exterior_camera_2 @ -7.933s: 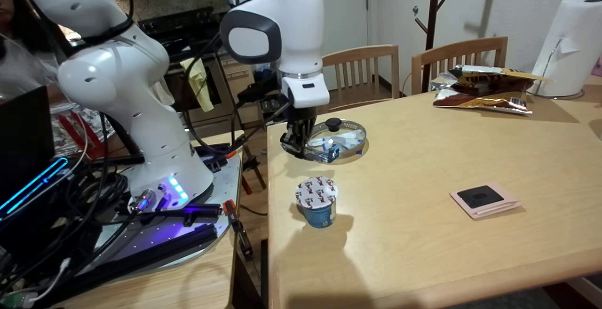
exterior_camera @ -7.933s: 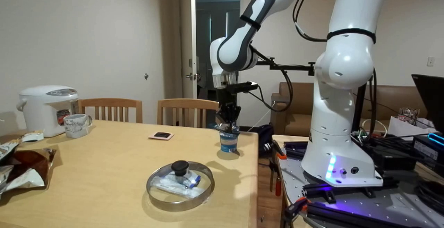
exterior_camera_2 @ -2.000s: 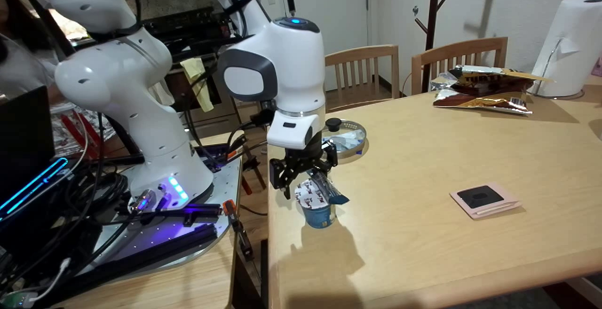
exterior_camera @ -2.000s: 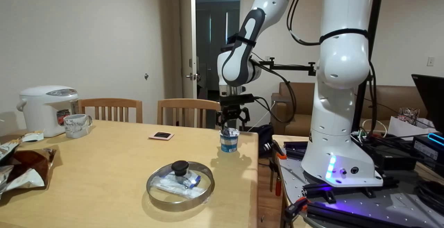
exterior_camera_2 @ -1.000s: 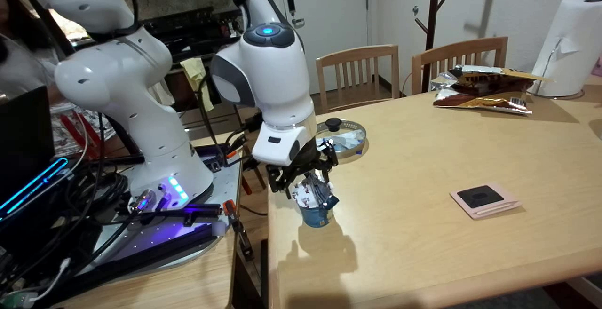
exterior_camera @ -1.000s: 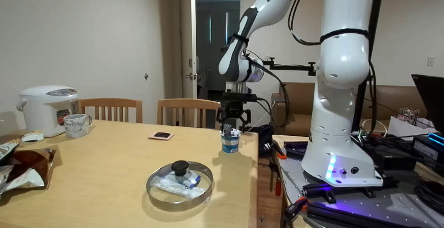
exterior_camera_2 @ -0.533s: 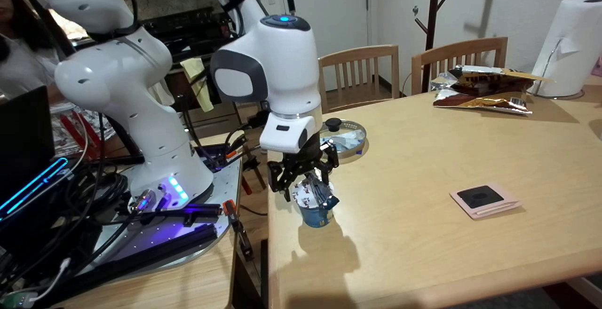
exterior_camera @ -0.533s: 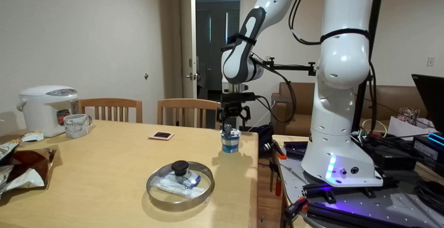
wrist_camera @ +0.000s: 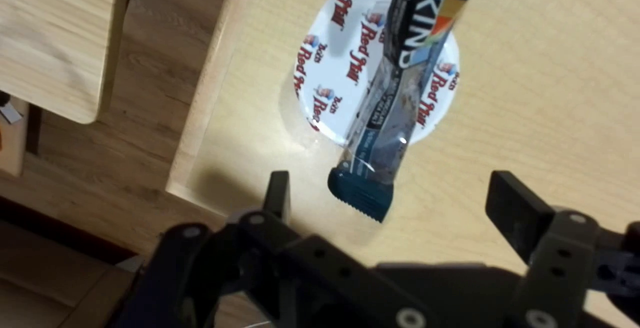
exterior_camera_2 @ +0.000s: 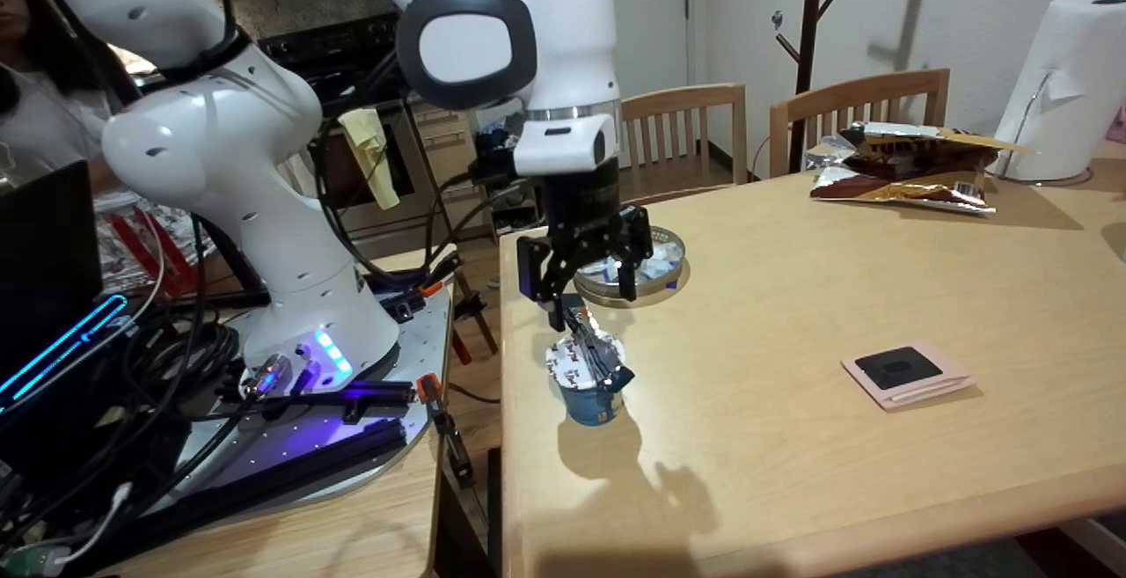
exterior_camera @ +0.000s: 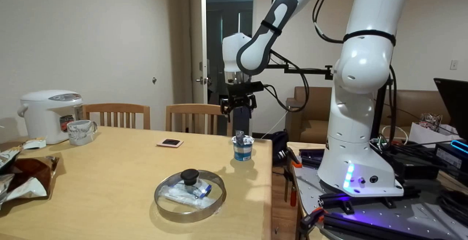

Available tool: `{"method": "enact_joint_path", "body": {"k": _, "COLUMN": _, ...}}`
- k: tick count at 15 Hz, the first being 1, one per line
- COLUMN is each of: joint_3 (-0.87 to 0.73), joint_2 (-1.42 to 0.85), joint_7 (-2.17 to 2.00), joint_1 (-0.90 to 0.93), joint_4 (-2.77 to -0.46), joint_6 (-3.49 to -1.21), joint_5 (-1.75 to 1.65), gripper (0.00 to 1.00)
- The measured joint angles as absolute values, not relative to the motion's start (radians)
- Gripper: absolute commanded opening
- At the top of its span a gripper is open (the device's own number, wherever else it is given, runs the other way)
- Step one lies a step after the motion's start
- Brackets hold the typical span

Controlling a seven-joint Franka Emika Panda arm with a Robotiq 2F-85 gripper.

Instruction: Place the blue and grey packet on top of the yoghurt

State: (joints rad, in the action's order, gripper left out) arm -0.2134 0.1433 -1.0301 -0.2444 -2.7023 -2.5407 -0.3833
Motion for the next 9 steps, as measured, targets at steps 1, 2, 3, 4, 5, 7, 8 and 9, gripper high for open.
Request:
{"method": "enact_joint_path", "body": {"k": 1, "joint_3": -0.198, "joint_2": 0.166, "joint_7": -1.029, "joint_1": -0.245, "joint_4": -2.701, "joint_6": -2.527, "joint_5": -0.399, "gripper": 1.00}}
{"method": "enact_joint_path", "body": {"k": 2, "joint_3": -0.182, "joint_2": 0.187, "joint_7": -1.025, "joint_1": -0.245, "joint_4": -2.701, "joint_6": -2.519, "joint_5": -0.416, "gripper": 1.00}}
{"method": "enact_joint_path", "body": {"k": 3, "joint_3": -0.167, "joint_2": 0.204, "joint_7": -1.017, "joint_1": -0.245, "joint_4": -2.701, "joint_6": -2.516, "joint_5": -0.435, "gripper": 1.00}}
{"method": "enact_joint_path", "body": {"k": 4, "joint_3": -0.153, "joint_2": 0.220, "joint_7": -1.005, "joint_1": -0.245, "joint_4": -2.701, "joint_6": -2.515, "joint_5": -0.460, "gripper": 1.00}}
{"method": "enact_joint_path", "body": {"k": 5, "joint_3": -0.140, "joint_2": 0.234, "joint_7": -0.987, "joint_1": -0.246, "joint_4": -2.701, "joint_6": -2.515, "joint_5": -0.483, "gripper": 1.00}}
{"method": "enact_joint_path", "body": {"k": 7, "joint_3": -0.116, "joint_2": 0.262, "joint_7": -0.940, "joint_1": -0.246, "joint_4": -2.701, "joint_6": -2.515, "joint_5": -0.522, "gripper": 1.00}}
{"method": "enact_joint_path", "body": {"k": 8, "joint_3": -0.105, "joint_2": 0.273, "joint_7": -0.916, "joint_1": -0.246, "joint_4": -2.701, "joint_6": -2.515, "joint_5": -0.537, "gripper": 1.00}}
{"method": "enact_joint_path", "body": {"k": 9, "joint_3": -0.092, "joint_2": 0.283, "joint_7": -0.892, "joint_1": -0.246, "joint_4": -2.701, "joint_6": -2.515, "joint_5": -0.556, "gripper": 1.00}}
